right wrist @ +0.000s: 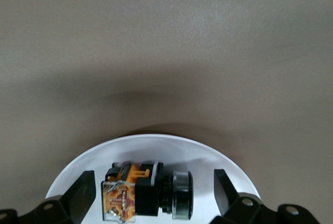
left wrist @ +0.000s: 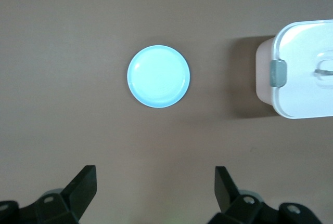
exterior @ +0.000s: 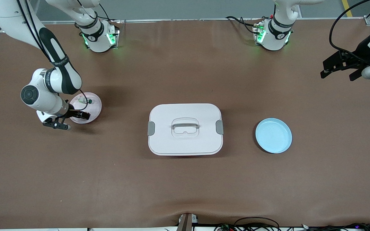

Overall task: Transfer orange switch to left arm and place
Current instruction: 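Lower the right gripper and grasp the orange-black switch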

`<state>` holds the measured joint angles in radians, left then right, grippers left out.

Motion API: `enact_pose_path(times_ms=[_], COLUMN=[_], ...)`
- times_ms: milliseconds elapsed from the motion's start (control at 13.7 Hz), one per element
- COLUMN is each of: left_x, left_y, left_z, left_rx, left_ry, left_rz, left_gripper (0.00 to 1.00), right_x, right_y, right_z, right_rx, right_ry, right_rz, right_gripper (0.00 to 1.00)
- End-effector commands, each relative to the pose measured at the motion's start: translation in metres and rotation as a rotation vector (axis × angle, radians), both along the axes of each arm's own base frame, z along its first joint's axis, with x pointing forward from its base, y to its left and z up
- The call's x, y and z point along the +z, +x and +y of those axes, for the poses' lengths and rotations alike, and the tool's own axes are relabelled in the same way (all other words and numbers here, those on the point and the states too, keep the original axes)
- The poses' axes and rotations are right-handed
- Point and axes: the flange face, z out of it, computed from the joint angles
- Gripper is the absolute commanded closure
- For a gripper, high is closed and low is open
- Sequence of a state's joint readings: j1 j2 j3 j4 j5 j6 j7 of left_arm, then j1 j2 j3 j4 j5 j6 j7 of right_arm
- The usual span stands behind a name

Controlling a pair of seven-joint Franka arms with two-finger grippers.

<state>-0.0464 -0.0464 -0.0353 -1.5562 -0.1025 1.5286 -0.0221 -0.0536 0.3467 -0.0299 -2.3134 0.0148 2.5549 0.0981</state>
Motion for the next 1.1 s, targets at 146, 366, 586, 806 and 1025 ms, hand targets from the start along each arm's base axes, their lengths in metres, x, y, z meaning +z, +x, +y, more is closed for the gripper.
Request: enact_pose_path(times_ms=[146,366,586,806,1025], left_x=[0.0053,0.0045,0.0045,0.0045,0.0030], left_y=[0.0002,0.0007,0.0007,0.0008,0.0021], left_z=[0.0002,-0.0004,-0.0006,0.0010,0.0025], left_rx=[-0.009,-0.012,-0.012,-0.009,-0.007], left_ry=[-0.020,-0.018,-0.020,-0.020,-0.021], left_rz=[-0.001,0.000,0.001,0.001,0.002], left_gripper=[0.00,0.00,0.00,0.00,0.00], right_x=[-0.0034,-0.0039,-0.0068,-0.0091,-0.0089], right_y=[-0.0006,-0.0013,-0.0042,-0.0074,-0.0080], right_z=[-0.0002,0.0007,0.0017,0.0043,0.0051], right_rx=[-0.029,-0.029,-0.030,-0.040,-0.043], right_ry=[-0.001,-0.001,0.000,0.000,0.000], right_rz=[0.011,0.018,0.027,0.044,0.050], right_gripper=[0.00,0.00,0.00,0.00,0.00])
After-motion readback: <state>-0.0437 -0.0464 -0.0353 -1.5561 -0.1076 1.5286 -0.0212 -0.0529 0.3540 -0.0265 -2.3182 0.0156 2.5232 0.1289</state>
